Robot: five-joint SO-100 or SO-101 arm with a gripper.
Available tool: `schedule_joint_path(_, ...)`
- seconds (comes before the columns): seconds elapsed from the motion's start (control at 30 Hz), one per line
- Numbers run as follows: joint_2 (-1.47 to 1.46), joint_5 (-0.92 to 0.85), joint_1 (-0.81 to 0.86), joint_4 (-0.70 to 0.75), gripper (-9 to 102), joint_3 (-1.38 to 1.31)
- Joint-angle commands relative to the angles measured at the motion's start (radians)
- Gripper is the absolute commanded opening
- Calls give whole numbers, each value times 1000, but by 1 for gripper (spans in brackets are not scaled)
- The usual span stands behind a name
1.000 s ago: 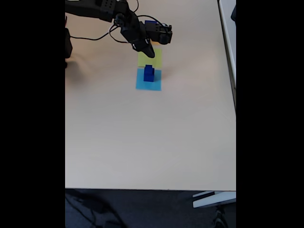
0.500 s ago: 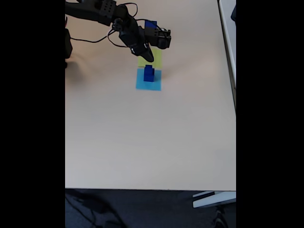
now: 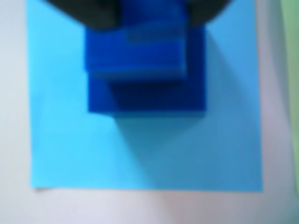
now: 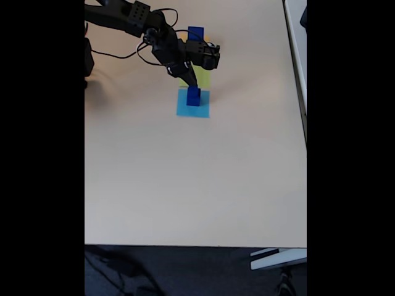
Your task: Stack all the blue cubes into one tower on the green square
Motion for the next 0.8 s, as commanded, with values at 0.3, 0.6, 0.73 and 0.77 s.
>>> schedule_joint_path(0.3, 86, 11, 11, -40, 1, 14)
schedule_joint_path(0.6, 87, 8, 17, -61, 2, 34)
schedule_joint_path(0.73, 87, 9, 20, -69, 3, 41)
schedule_joint_path(0.77, 87, 9, 21, -74, 3, 44)
